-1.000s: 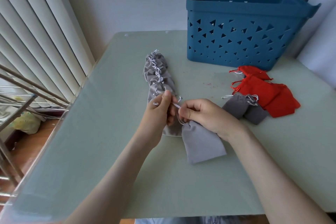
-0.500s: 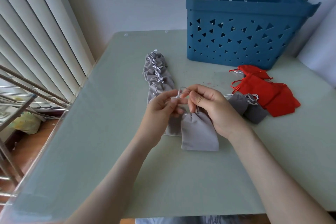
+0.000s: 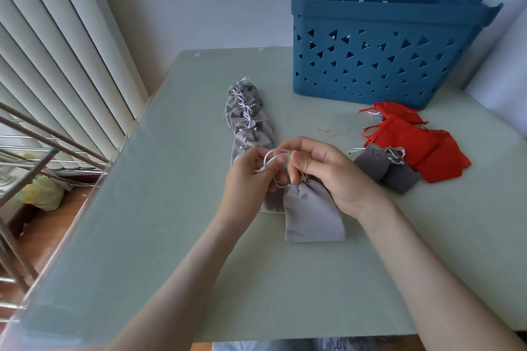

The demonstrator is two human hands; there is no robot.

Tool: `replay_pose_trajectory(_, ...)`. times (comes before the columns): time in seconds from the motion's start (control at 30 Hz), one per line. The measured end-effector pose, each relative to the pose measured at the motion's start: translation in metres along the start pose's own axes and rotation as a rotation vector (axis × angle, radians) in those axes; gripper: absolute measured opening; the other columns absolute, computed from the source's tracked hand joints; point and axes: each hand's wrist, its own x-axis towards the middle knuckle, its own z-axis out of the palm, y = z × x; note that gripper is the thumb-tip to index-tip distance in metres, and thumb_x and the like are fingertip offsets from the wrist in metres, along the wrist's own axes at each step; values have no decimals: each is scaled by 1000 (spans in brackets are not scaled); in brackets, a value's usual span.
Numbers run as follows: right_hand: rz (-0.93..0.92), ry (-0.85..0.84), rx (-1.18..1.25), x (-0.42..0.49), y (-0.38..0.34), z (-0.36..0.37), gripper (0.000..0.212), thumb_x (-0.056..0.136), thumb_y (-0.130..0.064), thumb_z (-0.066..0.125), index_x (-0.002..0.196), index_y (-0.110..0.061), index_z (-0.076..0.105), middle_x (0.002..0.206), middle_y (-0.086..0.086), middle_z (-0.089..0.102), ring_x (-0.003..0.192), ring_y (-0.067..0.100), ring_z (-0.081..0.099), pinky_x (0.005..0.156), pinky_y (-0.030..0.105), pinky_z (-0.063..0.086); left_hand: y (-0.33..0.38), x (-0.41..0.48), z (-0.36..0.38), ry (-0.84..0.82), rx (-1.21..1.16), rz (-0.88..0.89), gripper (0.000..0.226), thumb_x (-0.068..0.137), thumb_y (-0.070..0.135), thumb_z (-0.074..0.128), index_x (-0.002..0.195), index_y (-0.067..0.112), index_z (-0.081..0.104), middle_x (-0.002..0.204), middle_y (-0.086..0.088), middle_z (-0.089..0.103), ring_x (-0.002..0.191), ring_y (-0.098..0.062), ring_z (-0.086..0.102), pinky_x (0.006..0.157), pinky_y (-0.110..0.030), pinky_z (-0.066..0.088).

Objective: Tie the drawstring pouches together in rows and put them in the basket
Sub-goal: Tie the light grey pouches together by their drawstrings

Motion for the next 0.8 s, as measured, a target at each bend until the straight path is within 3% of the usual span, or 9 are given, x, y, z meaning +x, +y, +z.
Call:
replay_pose_trajectory(0.17,13,11,-56,1,2,-3,30,92,-8,52,121,-17,54,60,3,56,64,13,53,71,21,45,3,-4,-1,-173,-145,18,12,93,11,55,100,3,60,76,1,65,73,-9,61,71,-20,47)
replay_pose_trajectory(0.33,36,77,-57,1,0,-3,30,94,-3,49,121,-15,53,62,0,59,59,9,52,64,18,44,6,-8,-2,-272,-237,47,25,85,18,56,104,2,59,75,0,65,77,-13,61,75,-21,47)
replay_pose_trajectory(0.53,63,23,-41,1,2,-3,20,88,-15,62,107,-13,64,78,10,57,61,8,47,61,15,43,8,-9,2,-214,-190,94,17,92,20,58,97,3,60,67,-3,64,69,-15,62,72,-22,49)
replay_pose_trajectory(0.7,89,40,35,2,3,0,29,92,-26,47,107,-12,66,77,2,64,69,12,53,70,21,46,9,-5,2,-143,-225,92,29,100,11,41,97,-11,59,66,-13,61,61,-15,59,63,-18,47)
replay_pose_trajectory(0.8,102,94,67,2,2,1,27,98,-21,40,98,-9,65,74,1,67,69,13,58,69,23,48,9,-4,1,-124,-243,64,29,101,11,41,97,-11,59,68,-16,61,61,-19,61,64,-20,49)
